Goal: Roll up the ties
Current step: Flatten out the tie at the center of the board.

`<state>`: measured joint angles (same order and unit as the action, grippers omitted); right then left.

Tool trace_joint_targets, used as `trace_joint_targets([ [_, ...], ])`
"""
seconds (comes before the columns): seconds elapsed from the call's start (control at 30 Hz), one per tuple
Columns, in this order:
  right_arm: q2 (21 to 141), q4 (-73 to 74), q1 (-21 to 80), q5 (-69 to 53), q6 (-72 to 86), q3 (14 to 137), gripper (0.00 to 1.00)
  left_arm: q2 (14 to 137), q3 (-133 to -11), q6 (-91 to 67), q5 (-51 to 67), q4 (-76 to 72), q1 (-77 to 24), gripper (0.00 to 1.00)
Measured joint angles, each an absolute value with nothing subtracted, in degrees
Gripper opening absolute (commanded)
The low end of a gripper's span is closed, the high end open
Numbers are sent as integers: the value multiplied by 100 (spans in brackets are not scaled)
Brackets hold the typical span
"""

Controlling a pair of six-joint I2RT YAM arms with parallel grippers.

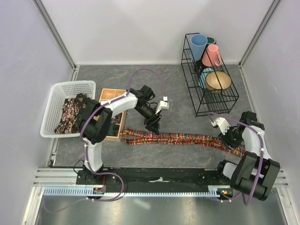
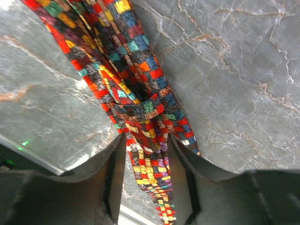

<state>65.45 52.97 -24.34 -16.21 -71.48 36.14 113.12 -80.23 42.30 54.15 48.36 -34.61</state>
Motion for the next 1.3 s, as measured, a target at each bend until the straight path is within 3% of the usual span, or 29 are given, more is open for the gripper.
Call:
trace_joint_targets([
  [0.07, 6543, 5194, -2405, -1531, -7122, 3559, 36, 11312, -8023, 4228, 5415, 4836, -3461, 62],
  [0.33, 6410, 4930, -2294, -1299, -7100, 3330, 0, 11174, -7841, 4399, 5395, 4989, -3439, 64],
  [0.5, 6379, 4901, -2281, -1264, -7067, 3330, 0, 10374, -6875, 4917, 5116, 5210, -3406, 63],
  [0.67, 6296, 5004, -2281, -1253, -7057, 3382, 0, 9518, -6016, 5297, 4571, 5137, -3398, 56],
  [0.9, 6261, 5162, -2272, -1253, -7085, 3507, 0, 9172, -5470, 5684, 3553, 4600, -3398, 51],
  [1.23, 6307, 5256, -2272, -1229, -7218, 3557, 0, 8180, -4414, 7057, 2237, 4311, -3400, 54],
  [1.3, 6316, 5277, -2272, -1227, -7234, 3573, 0, 8141, -4270, 7262, 2082, 4278, -3415, 49],
])
